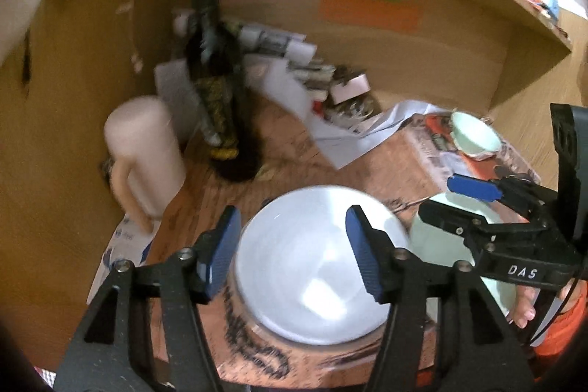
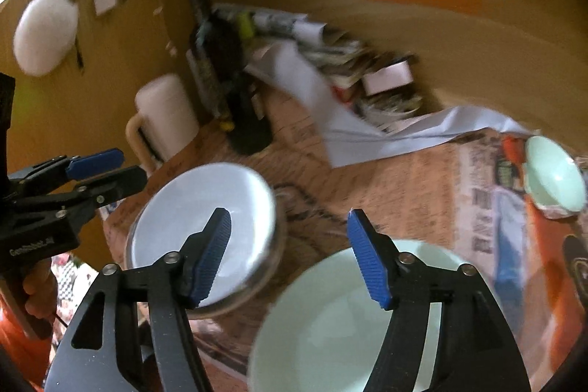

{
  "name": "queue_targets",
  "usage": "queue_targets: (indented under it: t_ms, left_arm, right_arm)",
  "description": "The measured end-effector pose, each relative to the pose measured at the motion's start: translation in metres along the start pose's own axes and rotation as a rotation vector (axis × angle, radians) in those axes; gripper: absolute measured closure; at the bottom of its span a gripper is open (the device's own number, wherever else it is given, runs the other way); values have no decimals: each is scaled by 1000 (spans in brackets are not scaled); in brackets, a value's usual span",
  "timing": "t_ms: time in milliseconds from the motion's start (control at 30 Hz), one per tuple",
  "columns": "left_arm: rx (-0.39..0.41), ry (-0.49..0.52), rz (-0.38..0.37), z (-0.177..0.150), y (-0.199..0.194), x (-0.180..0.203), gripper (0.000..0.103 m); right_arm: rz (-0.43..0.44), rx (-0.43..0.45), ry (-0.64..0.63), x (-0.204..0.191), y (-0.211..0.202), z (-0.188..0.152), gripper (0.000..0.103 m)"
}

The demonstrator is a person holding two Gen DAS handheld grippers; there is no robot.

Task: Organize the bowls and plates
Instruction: 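Lower the white bowl onto the mauve bowl and open the left tool, then move the left tool to the rim of the small mint green bowl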

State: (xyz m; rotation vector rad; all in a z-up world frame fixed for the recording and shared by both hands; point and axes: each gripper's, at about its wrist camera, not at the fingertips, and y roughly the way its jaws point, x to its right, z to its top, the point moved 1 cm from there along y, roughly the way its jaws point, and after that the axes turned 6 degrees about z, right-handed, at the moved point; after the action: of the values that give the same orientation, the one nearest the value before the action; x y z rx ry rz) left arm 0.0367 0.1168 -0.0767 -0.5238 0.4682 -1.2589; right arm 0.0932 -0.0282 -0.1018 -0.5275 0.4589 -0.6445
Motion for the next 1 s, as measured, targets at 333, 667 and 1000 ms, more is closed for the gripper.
queue_targets:
  t_ms: [333, 667, 1000]
  left_arm:
    - [29, 24, -86, 42, 16, 55, 16]
    - [0, 120, -118, 84, 54, 119, 15]
    - [-122, 192, -157, 114, 116, 171, 15]
  right_arm:
    - [-181, 145, 100, 77, -60, 18, 21]
    - [-354, 200, 207, 164, -95, 22, 21]
    - [-479, 147, 350, 253, -85, 15, 21]
